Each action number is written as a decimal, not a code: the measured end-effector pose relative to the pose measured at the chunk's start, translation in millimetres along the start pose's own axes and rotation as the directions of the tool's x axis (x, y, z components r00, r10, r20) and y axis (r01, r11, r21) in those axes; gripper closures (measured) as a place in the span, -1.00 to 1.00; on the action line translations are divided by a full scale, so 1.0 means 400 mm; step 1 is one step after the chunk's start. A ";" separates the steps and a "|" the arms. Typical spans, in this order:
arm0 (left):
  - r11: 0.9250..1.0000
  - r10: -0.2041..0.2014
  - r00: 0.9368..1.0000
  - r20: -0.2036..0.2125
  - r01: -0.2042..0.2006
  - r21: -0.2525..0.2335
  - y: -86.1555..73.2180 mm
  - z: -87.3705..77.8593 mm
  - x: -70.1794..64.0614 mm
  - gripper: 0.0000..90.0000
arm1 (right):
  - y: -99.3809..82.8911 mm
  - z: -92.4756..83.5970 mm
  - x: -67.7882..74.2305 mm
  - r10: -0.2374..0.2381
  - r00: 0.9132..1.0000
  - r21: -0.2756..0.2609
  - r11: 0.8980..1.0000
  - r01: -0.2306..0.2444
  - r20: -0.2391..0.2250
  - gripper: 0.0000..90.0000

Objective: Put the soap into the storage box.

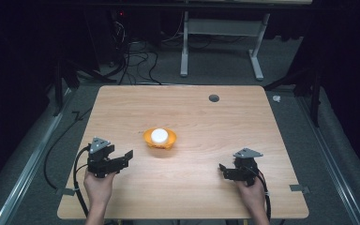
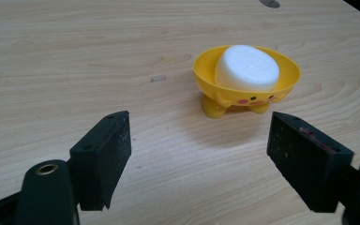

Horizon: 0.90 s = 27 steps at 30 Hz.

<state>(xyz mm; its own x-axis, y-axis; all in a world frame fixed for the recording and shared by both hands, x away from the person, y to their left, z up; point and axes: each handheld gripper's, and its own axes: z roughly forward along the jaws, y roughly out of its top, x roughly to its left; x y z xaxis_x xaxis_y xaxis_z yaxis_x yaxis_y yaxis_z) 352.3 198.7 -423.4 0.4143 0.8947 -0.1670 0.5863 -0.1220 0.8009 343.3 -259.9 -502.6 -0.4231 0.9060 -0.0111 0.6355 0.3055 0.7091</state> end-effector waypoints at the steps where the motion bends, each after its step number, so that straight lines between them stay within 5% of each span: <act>1: 1.000 0.001 1.000 0.000 -0.001 0.001 -0.001 0.000 0.001 -0.50 | 0.000 0.000 0.000 0.000 1.000 0.000 1.000 0.000 0.000 -0.54; 27: 0.999 -0.029 0.999 -0.014 0.030 0.035 -0.063 0.010 0.021 -0.51 | 0.000 0.000 0.000 0.000 1.000 0.000 1.000 0.000 0.000 -0.54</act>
<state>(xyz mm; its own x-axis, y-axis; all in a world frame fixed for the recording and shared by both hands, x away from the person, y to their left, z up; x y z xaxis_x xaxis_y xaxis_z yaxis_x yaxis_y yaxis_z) 343.9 207.7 -447.3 0.3872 0.9037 -0.1826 0.6226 -0.1102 0.7748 343.3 -259.8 -502.6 -0.4231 0.9060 -0.0115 0.6354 0.3057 0.7091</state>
